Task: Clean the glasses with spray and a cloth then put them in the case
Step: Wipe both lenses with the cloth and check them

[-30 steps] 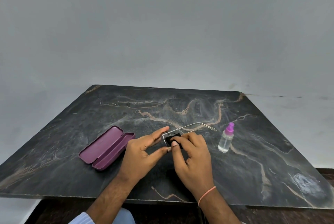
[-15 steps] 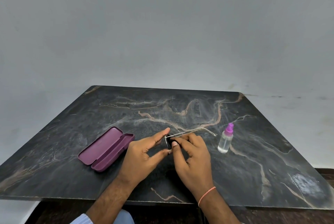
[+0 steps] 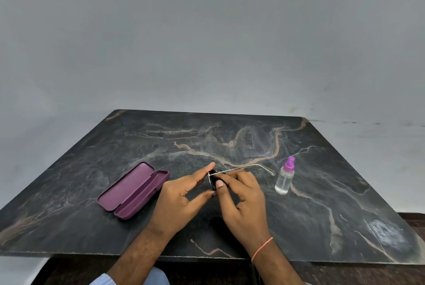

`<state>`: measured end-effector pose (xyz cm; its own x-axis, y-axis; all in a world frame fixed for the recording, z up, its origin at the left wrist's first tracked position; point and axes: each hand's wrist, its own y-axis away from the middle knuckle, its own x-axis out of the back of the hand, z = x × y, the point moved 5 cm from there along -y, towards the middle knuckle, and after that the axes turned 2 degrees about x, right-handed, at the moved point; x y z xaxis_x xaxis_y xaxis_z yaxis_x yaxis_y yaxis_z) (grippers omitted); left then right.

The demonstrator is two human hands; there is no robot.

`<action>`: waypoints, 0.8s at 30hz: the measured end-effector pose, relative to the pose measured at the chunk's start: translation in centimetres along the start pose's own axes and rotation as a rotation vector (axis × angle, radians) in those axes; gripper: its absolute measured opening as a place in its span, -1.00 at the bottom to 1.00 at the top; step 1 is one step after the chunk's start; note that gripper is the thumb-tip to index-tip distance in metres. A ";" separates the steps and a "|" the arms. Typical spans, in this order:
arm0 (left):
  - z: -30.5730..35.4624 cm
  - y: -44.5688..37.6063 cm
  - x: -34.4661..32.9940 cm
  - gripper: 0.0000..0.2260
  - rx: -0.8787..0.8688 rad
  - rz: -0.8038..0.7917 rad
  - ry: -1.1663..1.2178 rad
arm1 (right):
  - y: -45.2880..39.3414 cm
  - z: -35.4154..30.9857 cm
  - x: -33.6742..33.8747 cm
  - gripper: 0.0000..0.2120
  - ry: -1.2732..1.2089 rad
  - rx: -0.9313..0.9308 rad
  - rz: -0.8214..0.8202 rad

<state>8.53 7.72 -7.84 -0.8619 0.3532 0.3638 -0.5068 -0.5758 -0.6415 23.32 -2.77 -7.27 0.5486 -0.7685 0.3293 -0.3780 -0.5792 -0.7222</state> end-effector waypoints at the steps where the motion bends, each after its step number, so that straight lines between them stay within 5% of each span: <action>1: 0.1 0.0 0.0 -0.44 -0.003 -0.001 0.007 | 0.0 0.2 -0.1 -0.77 0.025 -0.017 -0.006; 9: 0.1 0.0 0.0 -0.44 0.006 -0.002 -0.019 | 0.1 -0.5 0.2 -0.78 -0.027 0.057 0.000; 24: 0.1 0.1 0.1 -0.40 -0.001 0.015 -0.036 | 0.0 -1.0 -0.3 -0.81 0.255 0.029 -0.059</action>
<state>8.40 7.63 -7.79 -0.8695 0.3178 0.3783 -0.4938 -0.5804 -0.6475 22.39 -2.79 -6.81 0.3617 -0.7796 0.5113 -0.3274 -0.6197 -0.7133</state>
